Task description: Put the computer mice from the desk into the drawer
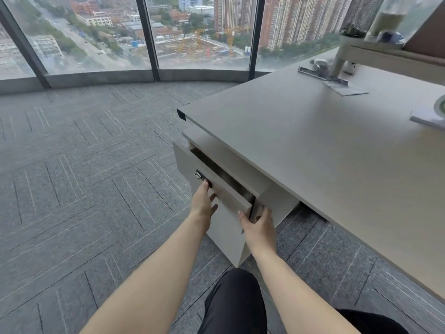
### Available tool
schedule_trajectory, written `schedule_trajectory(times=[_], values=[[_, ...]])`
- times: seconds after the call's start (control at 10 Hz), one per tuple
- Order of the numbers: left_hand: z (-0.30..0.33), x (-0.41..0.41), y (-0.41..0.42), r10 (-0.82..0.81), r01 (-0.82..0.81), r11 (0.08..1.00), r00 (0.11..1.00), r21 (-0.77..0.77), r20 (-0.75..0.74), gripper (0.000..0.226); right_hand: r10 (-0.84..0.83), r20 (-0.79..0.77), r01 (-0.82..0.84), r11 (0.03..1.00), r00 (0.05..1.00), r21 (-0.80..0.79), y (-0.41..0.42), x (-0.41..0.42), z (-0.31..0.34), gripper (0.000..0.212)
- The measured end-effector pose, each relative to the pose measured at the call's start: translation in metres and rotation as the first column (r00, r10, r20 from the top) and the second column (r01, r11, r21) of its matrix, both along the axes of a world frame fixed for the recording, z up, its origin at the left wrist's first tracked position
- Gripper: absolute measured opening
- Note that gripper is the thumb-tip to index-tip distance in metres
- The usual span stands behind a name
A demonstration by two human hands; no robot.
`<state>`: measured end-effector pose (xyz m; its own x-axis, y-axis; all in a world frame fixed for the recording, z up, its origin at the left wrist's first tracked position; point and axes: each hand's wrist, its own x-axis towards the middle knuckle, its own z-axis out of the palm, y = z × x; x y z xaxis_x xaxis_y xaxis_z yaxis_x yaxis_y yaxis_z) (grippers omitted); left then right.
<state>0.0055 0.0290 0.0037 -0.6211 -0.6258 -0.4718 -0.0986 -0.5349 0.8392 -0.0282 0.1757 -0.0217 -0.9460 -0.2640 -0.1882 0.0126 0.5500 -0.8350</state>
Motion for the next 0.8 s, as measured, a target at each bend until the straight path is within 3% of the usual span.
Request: schedule_trajectory(times=[0.6,0.7,0.8], values=[[-0.01,-0.035,0.001,-0.103,0.105,0.988,0.994,-0.117,0.025,0.052,0.053,0.094,-0.059,0.996,0.994,0.061,0.008,-0.044,-0.006,0.061],[-0.01,-0.028,0.005,-0.159,0.167,0.972,0.985,-0.164,0.06,0.051,0.117,0.106,-0.129,0.985,0.987,0.113,0.016,-0.043,0.004,0.046],[-0.023,-0.01,0.019,-0.186,0.241,0.929,0.96,-0.281,0.209,0.049,0.171,0.085,-0.184,0.968,0.982,0.17,0.024,-0.03,0.018,0.025]])
